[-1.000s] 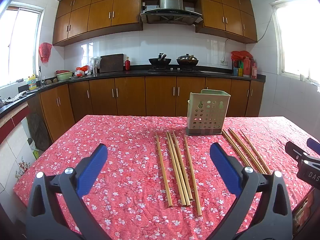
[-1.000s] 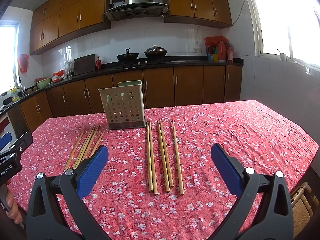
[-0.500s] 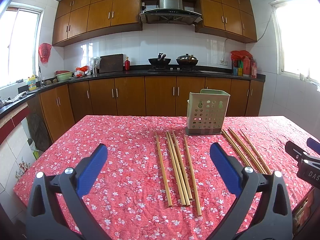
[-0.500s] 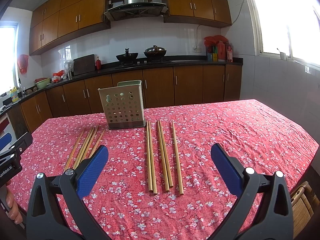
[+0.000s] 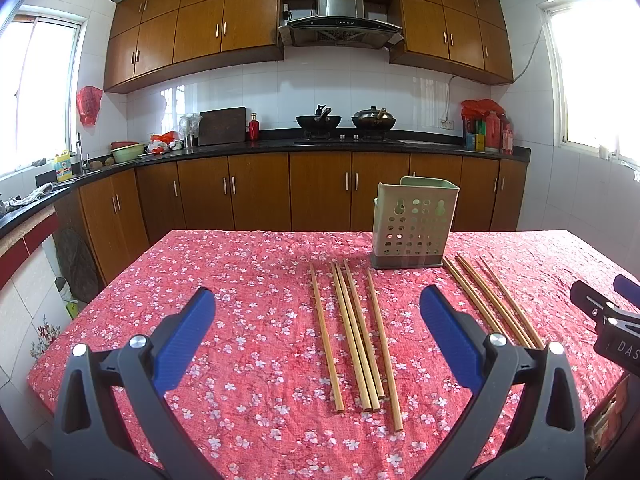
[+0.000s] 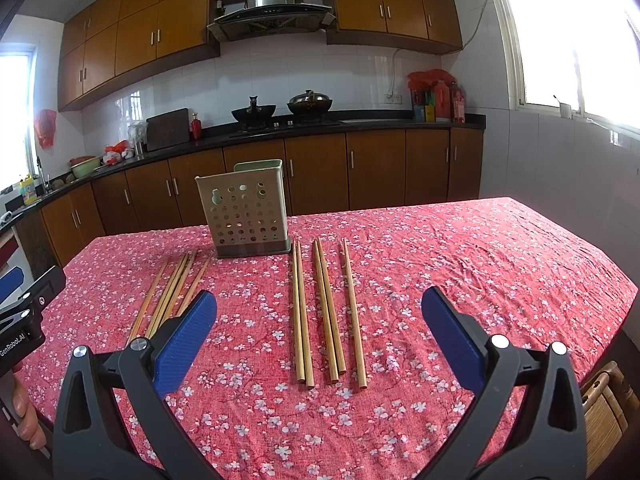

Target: Organize utensils

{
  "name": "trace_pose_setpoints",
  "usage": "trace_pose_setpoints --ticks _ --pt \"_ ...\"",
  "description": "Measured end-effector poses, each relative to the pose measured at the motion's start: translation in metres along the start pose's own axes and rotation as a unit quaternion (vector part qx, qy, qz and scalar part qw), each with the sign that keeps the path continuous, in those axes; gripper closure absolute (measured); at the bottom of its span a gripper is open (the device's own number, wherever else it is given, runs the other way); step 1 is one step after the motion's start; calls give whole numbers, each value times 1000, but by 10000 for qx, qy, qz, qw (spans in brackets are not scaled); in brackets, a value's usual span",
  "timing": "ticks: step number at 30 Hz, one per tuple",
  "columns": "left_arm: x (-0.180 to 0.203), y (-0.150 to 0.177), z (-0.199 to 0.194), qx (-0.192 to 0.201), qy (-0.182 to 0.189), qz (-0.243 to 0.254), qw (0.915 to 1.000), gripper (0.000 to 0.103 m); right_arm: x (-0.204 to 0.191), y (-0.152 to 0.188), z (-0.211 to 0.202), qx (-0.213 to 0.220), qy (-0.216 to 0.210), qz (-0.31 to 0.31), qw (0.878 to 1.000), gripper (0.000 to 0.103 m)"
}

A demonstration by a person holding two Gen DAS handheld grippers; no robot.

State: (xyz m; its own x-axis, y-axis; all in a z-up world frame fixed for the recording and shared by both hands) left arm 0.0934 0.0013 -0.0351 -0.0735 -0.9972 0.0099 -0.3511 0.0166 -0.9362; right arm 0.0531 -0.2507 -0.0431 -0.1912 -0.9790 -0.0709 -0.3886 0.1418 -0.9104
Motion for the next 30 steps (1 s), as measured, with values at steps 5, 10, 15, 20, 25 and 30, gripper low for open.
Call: trace_pose_setpoints --ticks 5,10,15,20,25,30 --pt "8 5 5 8 -3 13 10000 4 1 1 1 1 -1 4 10000 2" --pt "8 7 6 -1 -8 13 10000 4 1 1 1 -1 -2 7 10000 2" --pt "8 6 5 -2 -15 10 10000 4 1 1 1 -3 -2 9 10000 2" --pt "9 9 5 -3 -17 8 10000 4 1 1 1 -5 -4 12 10000 2" --pt "6 7 7 -11 -15 7 10000 4 1 1 1 -5 -5 14 10000 2" --pt "5 10 7 -9 -20 1 10000 4 1 1 2 -9 -2 19 10000 2"
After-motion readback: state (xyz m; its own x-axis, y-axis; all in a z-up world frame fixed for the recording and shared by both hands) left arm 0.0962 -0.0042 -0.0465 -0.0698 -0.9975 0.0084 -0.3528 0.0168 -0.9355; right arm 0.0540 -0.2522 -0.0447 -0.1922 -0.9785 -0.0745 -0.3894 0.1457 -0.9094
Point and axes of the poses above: each gripper's, at about its wrist camera, not at the fingertips, and z roughly the way its jaws point, x to its right, y to its underside, the point moved 10 cm from there along z, roughly the way its jaws point, and after that the axes turned 4 degrees about y, right-handed, at the moved point
